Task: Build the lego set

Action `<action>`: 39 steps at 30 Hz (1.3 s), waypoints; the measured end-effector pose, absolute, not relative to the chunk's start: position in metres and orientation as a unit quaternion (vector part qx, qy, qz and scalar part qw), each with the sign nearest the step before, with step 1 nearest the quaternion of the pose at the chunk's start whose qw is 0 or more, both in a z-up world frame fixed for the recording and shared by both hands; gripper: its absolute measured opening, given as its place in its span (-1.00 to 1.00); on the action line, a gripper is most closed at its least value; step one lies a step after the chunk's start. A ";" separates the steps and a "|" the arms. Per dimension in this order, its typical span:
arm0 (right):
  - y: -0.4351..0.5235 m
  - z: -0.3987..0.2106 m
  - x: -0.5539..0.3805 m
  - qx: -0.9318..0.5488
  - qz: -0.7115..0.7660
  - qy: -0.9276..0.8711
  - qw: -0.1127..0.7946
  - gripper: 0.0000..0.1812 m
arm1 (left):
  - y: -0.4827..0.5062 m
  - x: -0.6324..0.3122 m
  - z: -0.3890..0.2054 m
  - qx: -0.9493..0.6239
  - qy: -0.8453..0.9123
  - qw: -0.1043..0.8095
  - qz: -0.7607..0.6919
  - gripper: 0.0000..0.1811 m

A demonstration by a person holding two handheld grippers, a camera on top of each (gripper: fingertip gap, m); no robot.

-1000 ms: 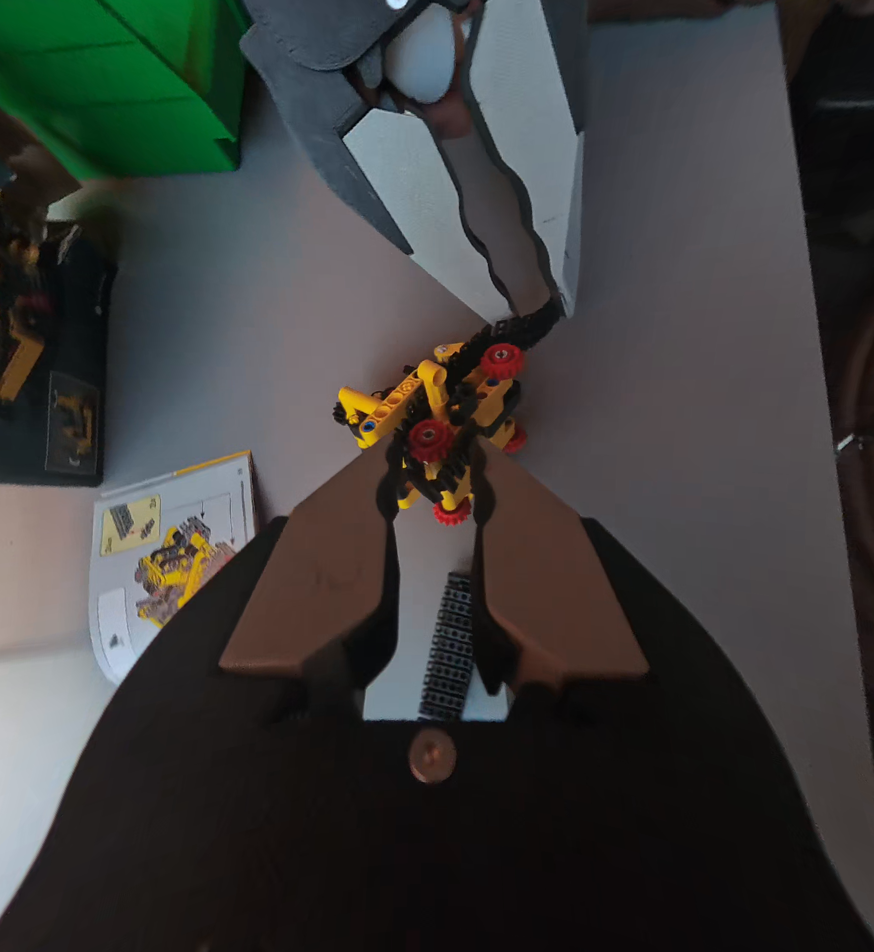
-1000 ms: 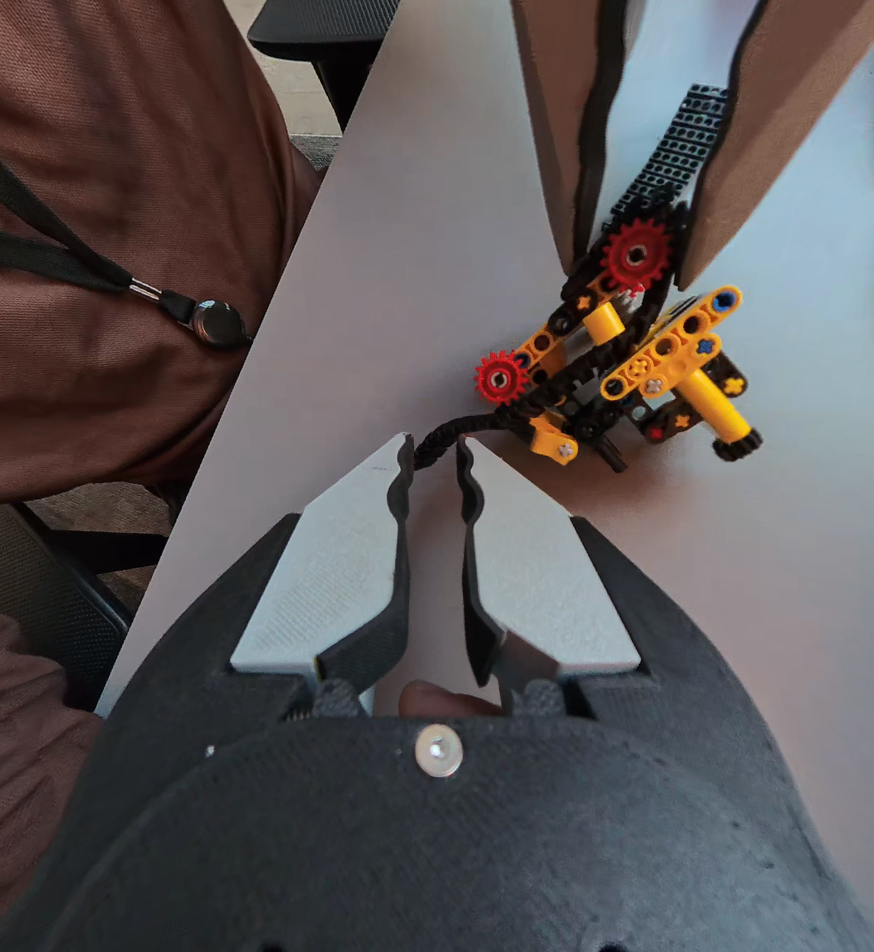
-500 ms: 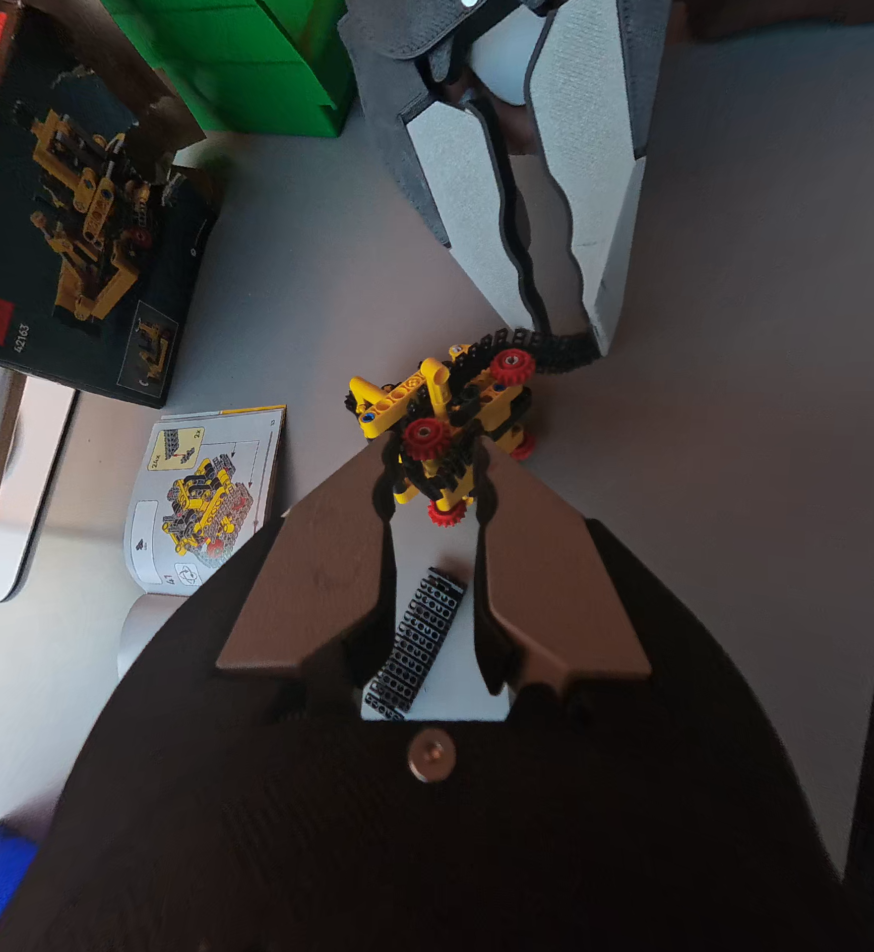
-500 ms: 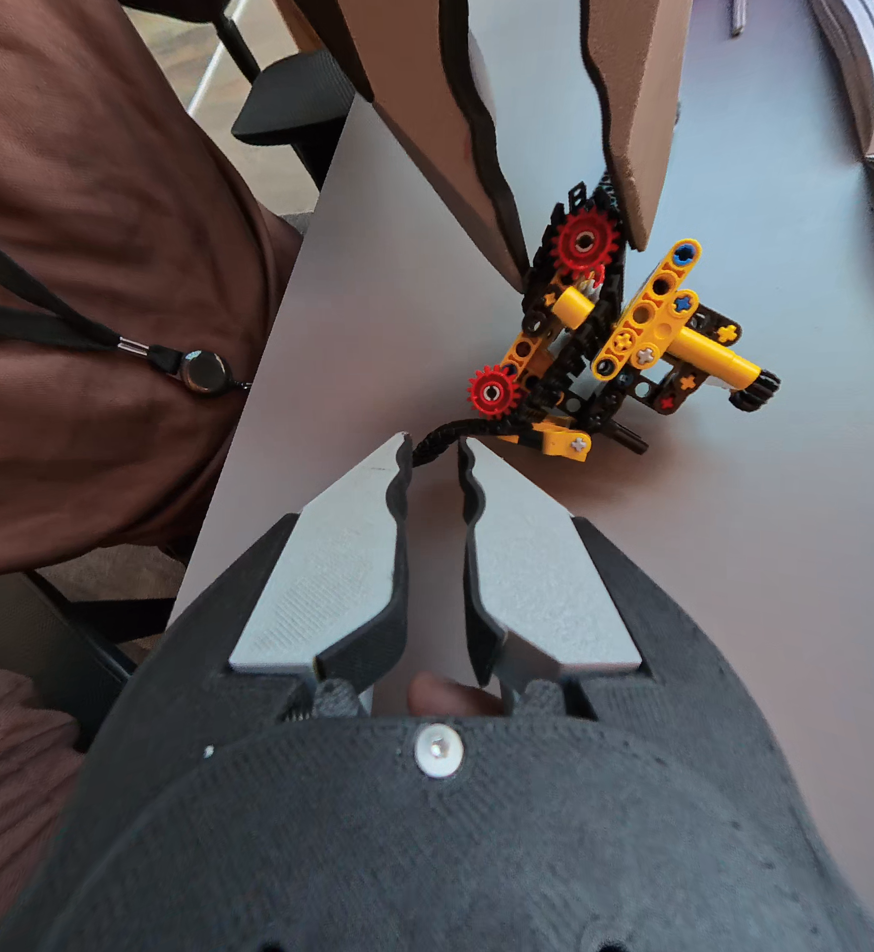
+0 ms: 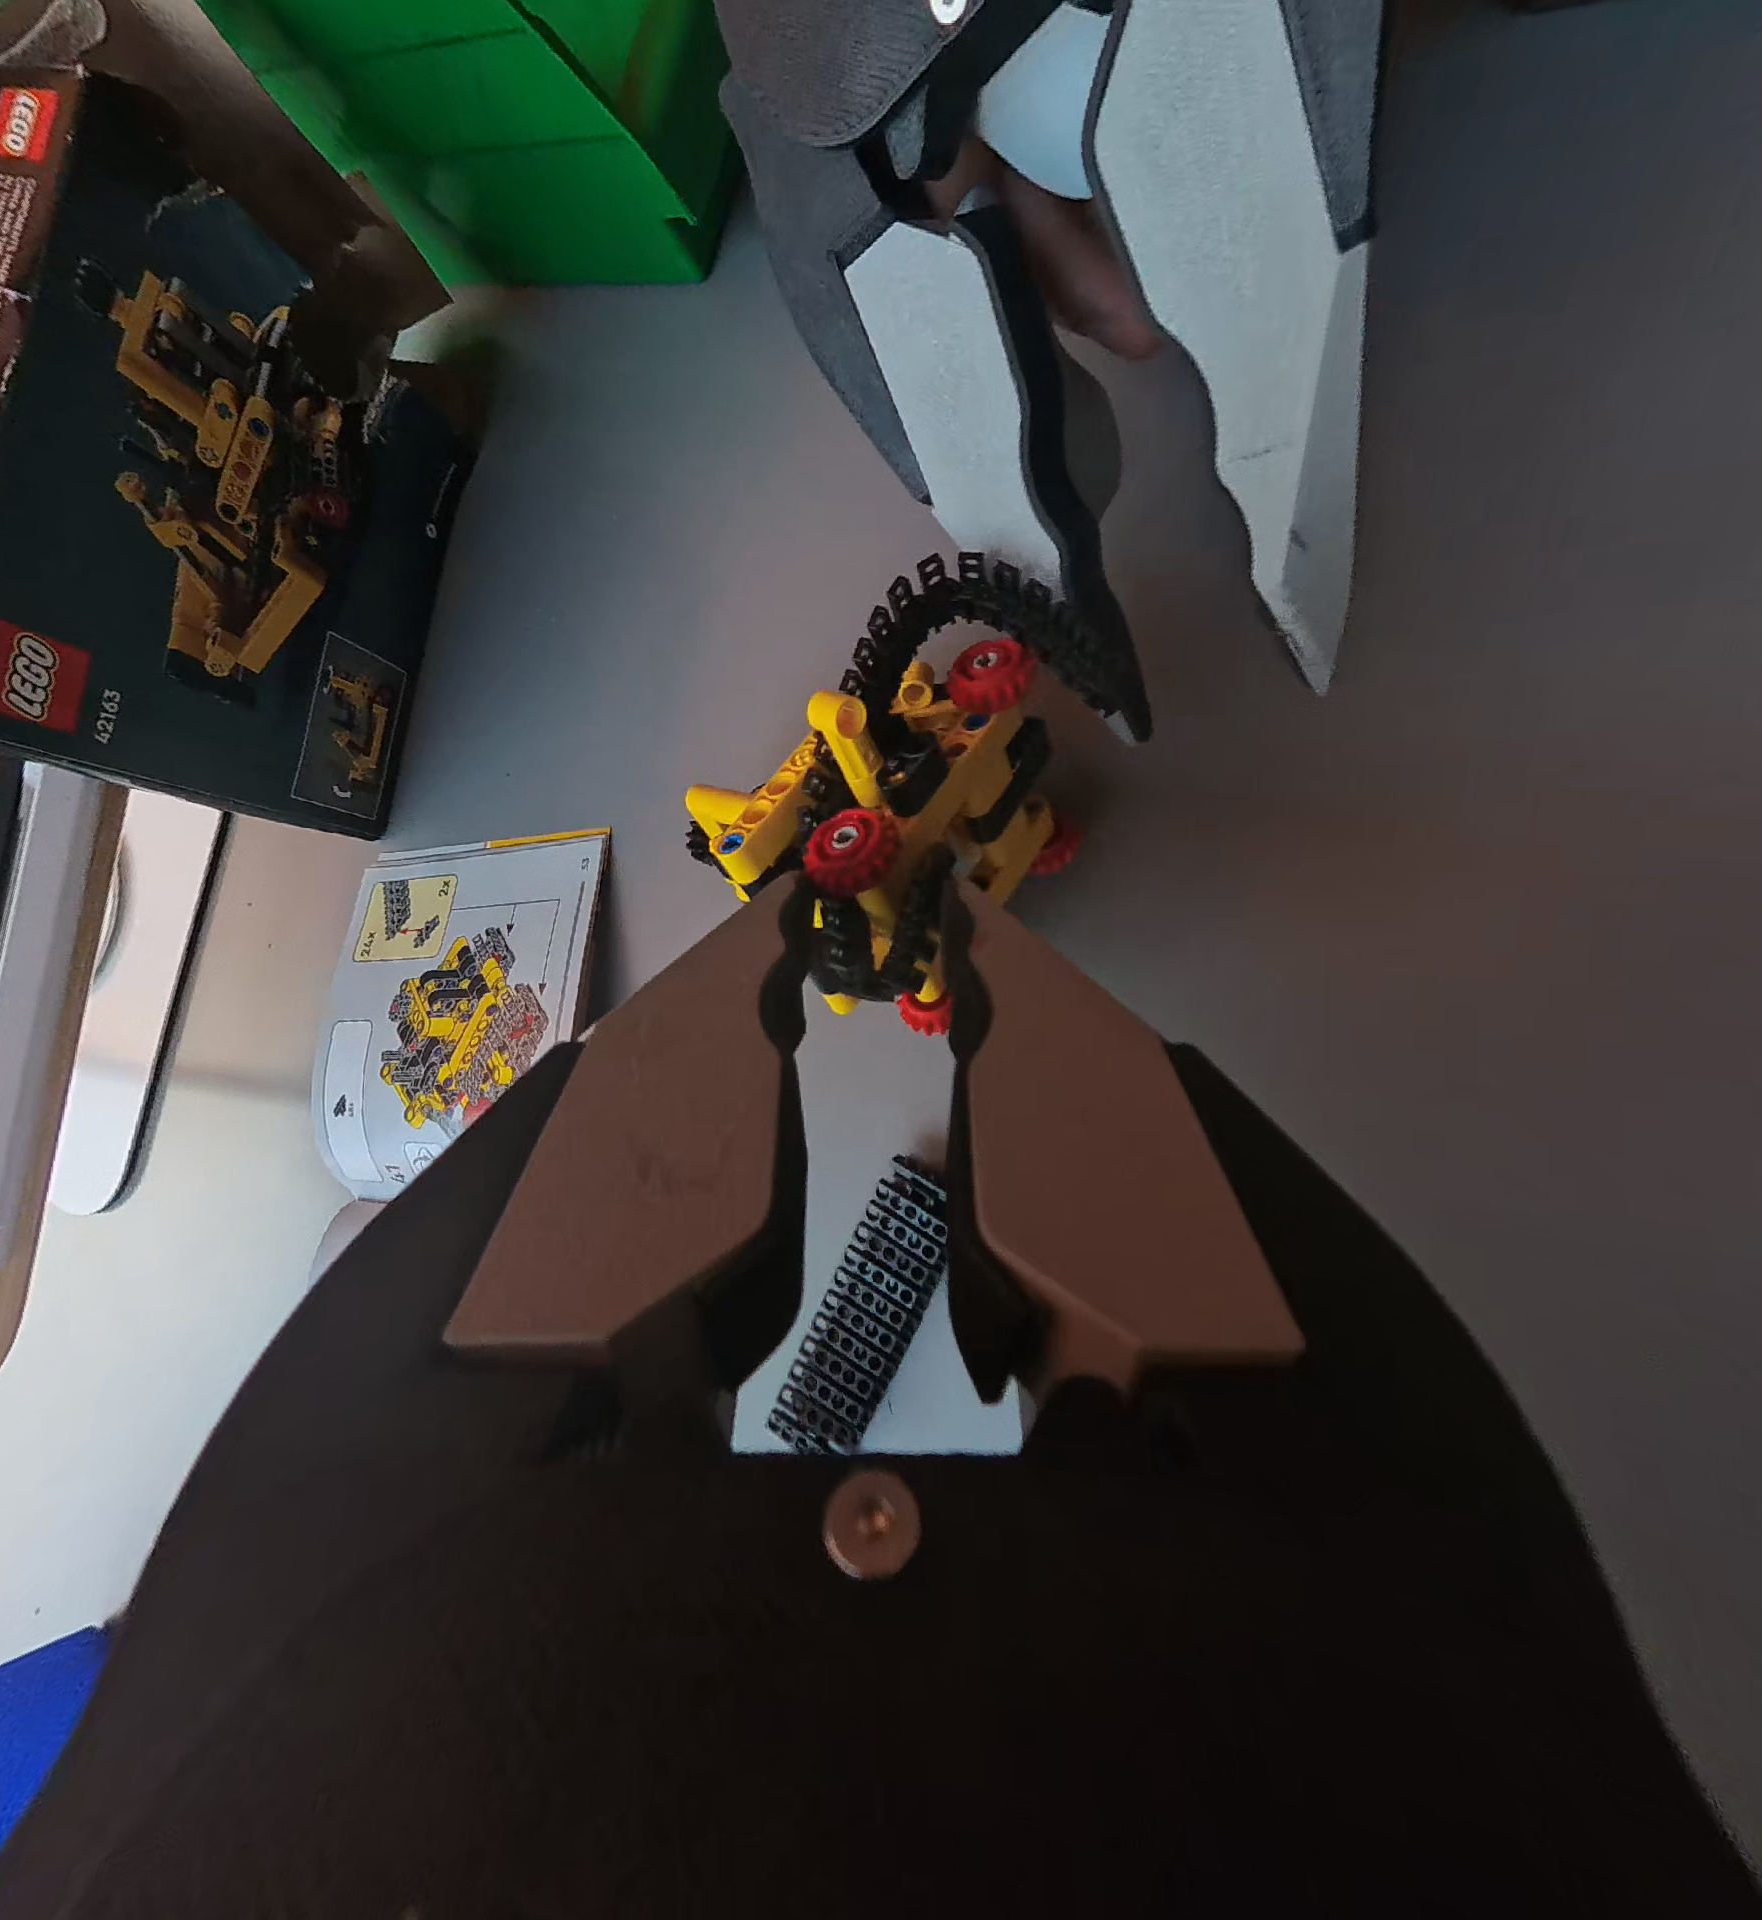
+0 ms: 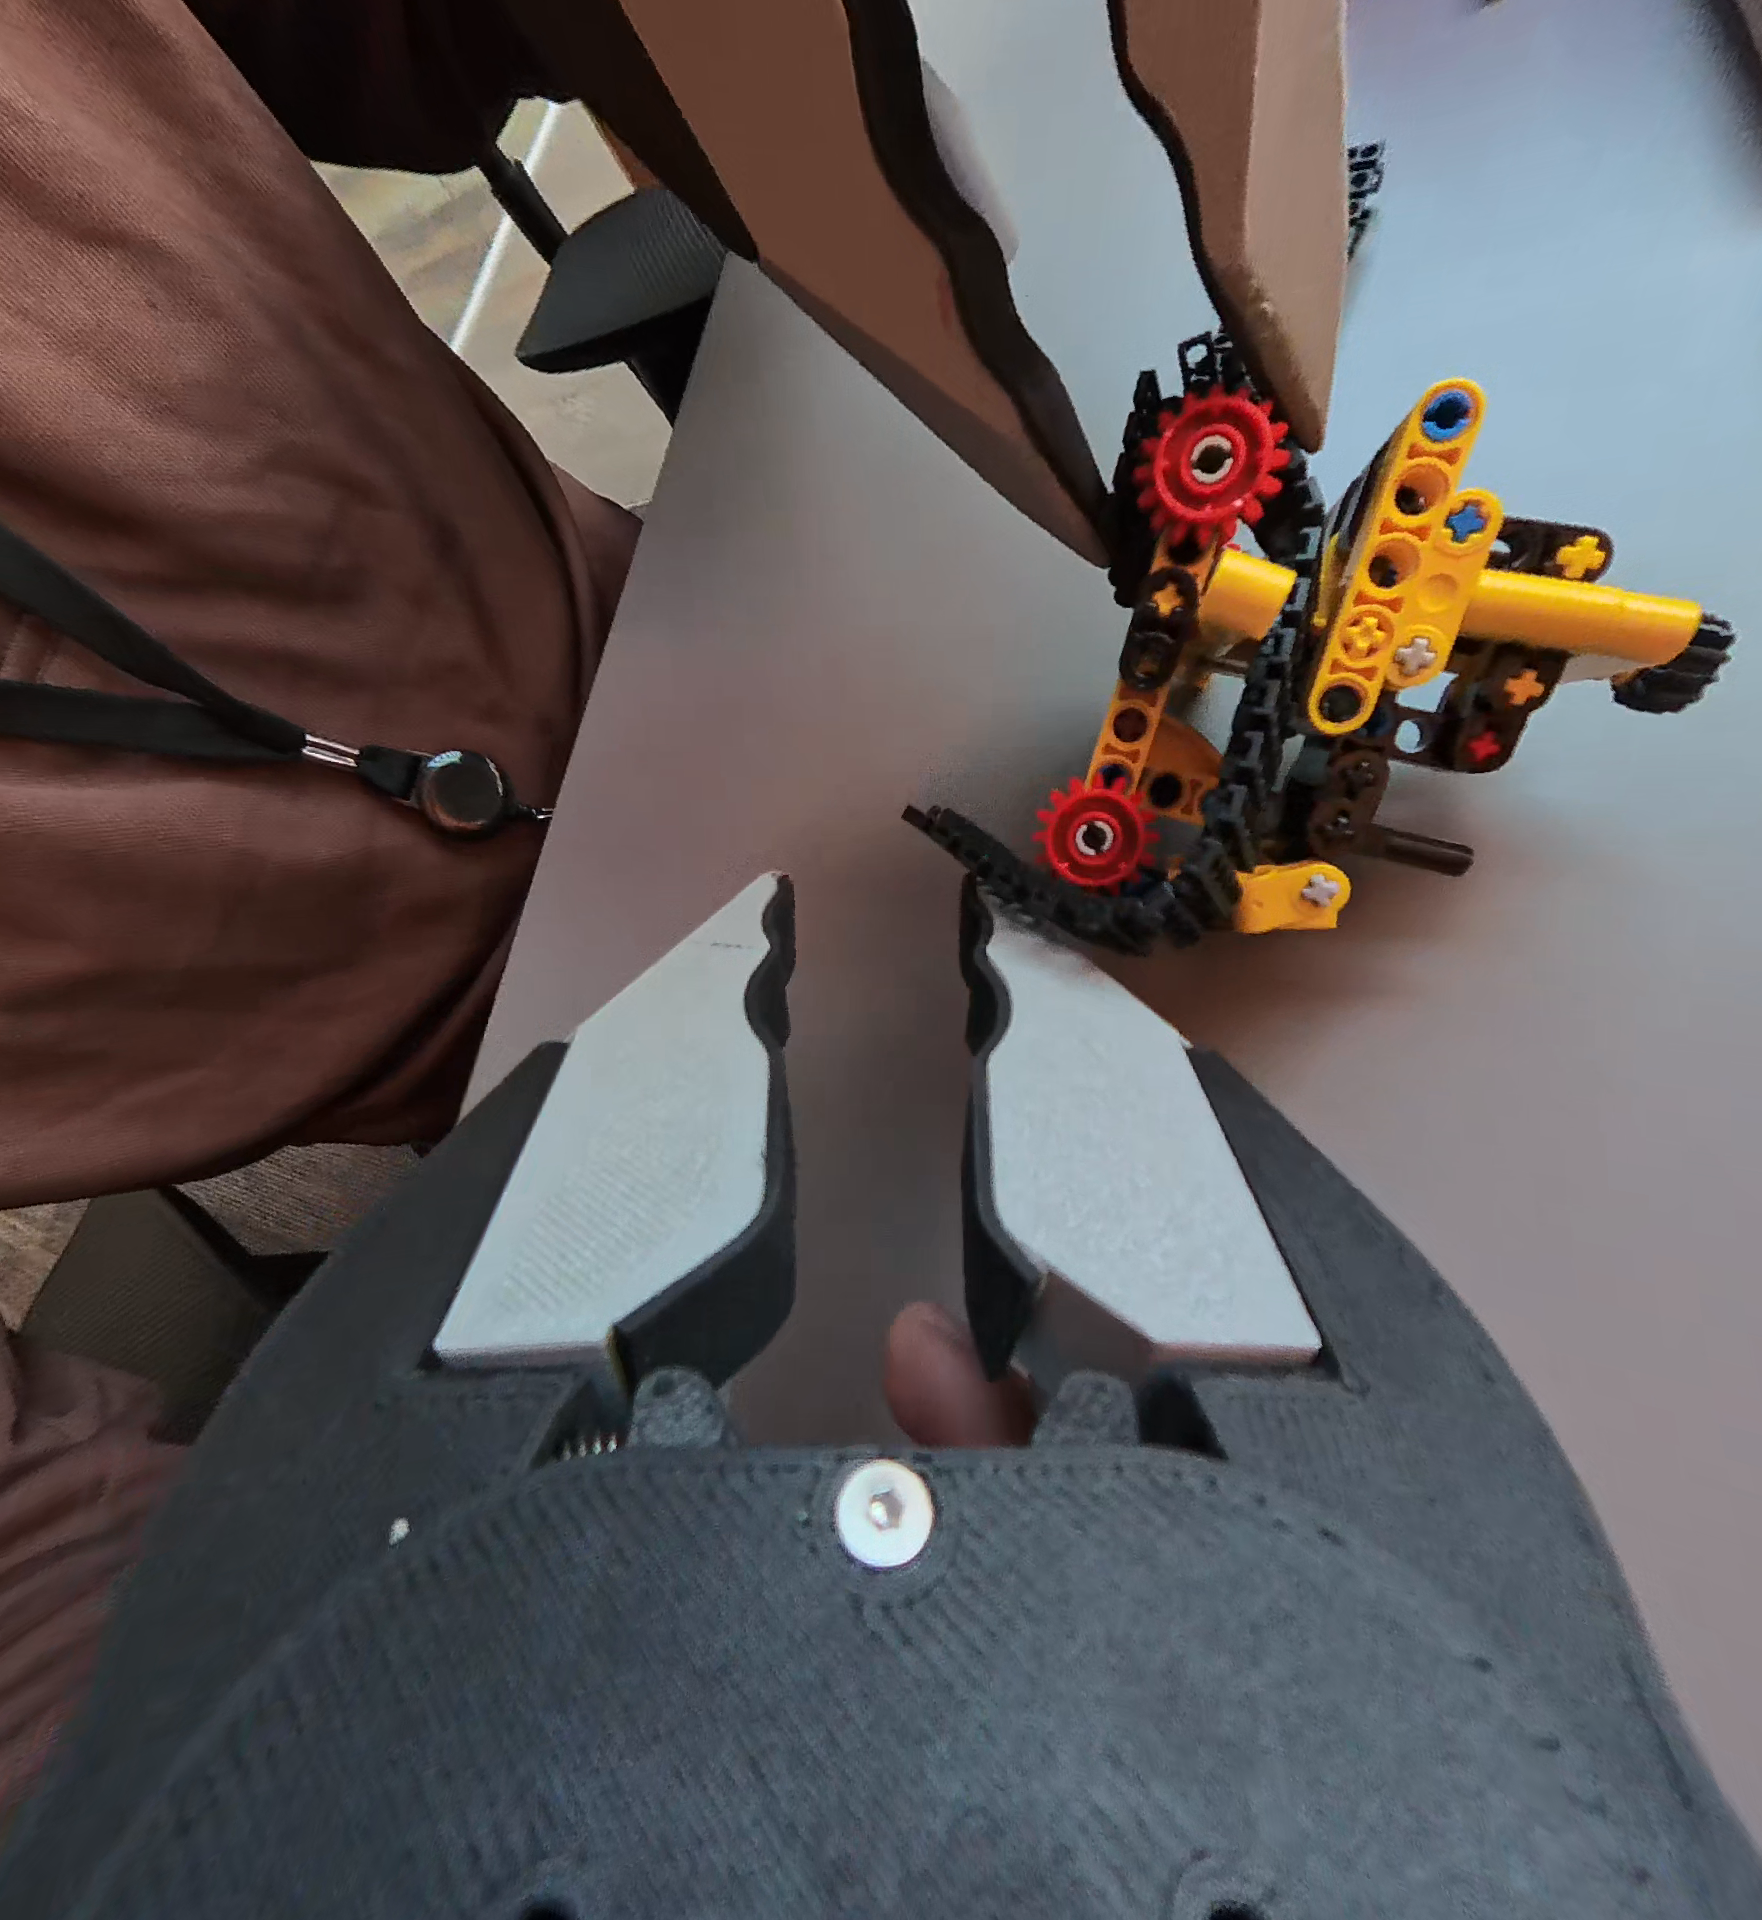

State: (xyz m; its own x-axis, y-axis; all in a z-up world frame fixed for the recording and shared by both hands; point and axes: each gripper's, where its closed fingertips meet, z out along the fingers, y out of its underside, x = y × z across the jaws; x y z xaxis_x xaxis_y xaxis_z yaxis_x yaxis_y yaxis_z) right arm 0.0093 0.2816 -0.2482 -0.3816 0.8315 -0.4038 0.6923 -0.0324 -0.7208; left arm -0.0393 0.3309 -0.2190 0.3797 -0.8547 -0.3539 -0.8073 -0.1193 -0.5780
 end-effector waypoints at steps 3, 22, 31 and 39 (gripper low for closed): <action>0.287 -0.252 0.010 -0.557 0.446 -0.695 0.089 -0.70 | 0.332 -0.038 -0.219 -0.742 0.560 0.366 -0.026 -0.77; 0.320 -0.270 0.040 -0.569 0.305 -0.741 0.187 -0.73 | 0.320 -0.029 -0.188 -0.680 0.601 0.415 -0.063 -0.53; 0.351 -0.257 0.040 -0.601 0.278 -0.696 0.279 -0.61 | 0.328 -0.059 -0.191 -0.659 0.593 0.458 -0.055 -0.47; 0.381 -0.221 0.039 -0.590 0.241 -0.637 0.435 -0.39 | 0.332 -0.054 -0.194 -0.619 0.591 0.511 -0.080 -0.53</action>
State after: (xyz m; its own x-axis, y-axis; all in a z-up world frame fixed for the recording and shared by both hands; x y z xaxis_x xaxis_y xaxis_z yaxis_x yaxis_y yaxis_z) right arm 0.0391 0.3814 -0.2211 0.0729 0.9602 0.2697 0.5415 0.1890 -0.8192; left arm -0.0542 0.3319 -0.1938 0.2896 -0.8129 -0.5052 -0.6496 0.2207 -0.7275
